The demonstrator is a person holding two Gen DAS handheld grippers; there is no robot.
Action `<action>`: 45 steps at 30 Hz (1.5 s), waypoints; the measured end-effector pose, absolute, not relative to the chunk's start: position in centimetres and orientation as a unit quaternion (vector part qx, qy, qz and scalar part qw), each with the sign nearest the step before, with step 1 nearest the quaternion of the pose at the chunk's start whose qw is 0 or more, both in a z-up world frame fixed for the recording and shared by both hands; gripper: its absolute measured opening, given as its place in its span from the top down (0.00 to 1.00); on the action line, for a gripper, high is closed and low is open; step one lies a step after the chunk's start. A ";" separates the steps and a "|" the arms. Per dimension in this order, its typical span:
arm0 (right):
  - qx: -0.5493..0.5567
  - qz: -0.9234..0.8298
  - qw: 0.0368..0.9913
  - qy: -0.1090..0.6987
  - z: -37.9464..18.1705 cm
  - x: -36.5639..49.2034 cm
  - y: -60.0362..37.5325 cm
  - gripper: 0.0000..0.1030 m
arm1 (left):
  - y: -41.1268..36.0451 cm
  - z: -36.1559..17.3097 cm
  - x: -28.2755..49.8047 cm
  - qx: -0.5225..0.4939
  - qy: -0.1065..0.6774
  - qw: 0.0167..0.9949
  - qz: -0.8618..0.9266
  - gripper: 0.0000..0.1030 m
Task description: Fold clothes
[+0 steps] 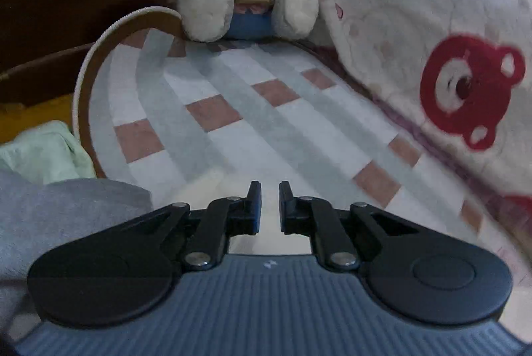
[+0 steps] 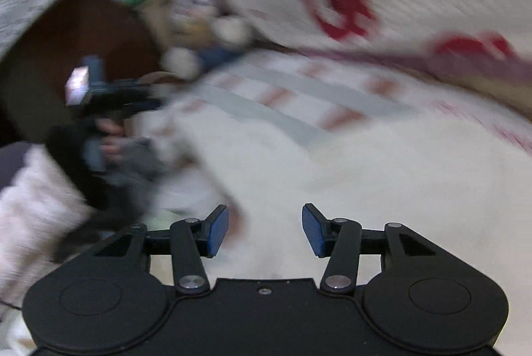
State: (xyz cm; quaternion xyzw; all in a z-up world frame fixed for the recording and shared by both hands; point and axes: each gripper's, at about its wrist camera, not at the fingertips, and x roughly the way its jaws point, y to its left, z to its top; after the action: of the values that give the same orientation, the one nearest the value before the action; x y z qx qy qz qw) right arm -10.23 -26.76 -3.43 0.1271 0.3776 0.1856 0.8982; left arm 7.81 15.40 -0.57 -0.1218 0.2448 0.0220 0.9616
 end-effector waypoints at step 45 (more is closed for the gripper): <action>0.265 0.013 0.838 0.477 -5.5 2.9 -48.0 0.36 | -15.3 -10.2 14.2 0.003 0.440 0.827 -0.349 0.32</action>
State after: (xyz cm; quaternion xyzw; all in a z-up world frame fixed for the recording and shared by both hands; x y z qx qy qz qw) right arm 2.87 -48.01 -5.45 0.2649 0.4768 0.0132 0.8380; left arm 14.15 -15.27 -10.19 0.0029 0.4398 -0.3491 0.8274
